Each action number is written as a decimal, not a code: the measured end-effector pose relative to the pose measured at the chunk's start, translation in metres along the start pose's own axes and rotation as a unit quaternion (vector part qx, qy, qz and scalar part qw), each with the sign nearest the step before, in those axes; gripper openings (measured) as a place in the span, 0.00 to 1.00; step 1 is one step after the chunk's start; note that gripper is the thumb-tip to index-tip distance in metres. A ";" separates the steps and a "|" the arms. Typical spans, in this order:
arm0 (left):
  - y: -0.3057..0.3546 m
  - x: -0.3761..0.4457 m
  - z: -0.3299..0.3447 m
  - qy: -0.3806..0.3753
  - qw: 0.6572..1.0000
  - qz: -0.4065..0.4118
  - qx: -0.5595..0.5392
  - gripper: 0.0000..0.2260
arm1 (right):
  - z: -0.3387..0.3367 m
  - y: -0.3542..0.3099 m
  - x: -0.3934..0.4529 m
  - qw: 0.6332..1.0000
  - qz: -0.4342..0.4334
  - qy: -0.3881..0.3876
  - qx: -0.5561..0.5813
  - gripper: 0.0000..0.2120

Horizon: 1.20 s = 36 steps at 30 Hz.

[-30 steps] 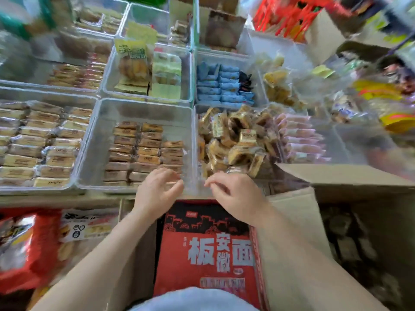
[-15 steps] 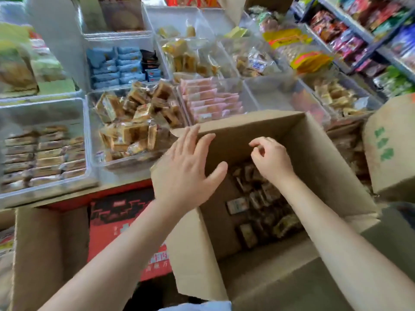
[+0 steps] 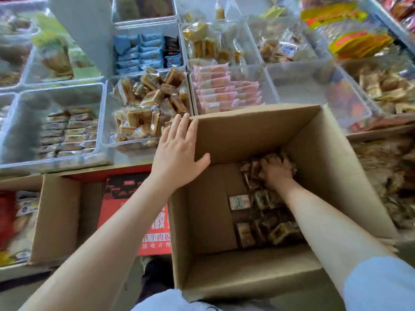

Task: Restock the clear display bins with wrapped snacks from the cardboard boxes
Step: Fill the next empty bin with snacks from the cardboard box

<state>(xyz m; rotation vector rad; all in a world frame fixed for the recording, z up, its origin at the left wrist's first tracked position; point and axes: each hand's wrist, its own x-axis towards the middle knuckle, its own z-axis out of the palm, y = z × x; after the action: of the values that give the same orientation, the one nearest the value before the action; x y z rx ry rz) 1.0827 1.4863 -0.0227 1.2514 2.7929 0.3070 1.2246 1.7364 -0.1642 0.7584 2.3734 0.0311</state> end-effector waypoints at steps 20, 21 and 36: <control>-0.028 -0.032 -0.028 0.123 0.942 -0.024 -0.312 0.25 | -0.166 -0.112 -0.117 0.487 -0.296 -0.284 0.771 0.28; -0.041 -0.032 -0.034 0.130 0.929 -0.036 -0.345 0.22 | -0.173 -0.123 -0.120 0.510 -0.281 -0.275 0.765 0.28; -0.314 -0.037 -0.074 -0.011 0.827 -0.158 -0.539 0.26 | -0.267 -0.359 -0.092 0.841 -0.340 -0.019 0.421 0.16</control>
<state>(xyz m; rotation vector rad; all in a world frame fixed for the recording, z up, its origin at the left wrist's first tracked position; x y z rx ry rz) 0.8673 1.2440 -0.0160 0.4757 2.0476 1.5142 0.9425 1.4326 0.0272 0.1987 2.4336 -1.3761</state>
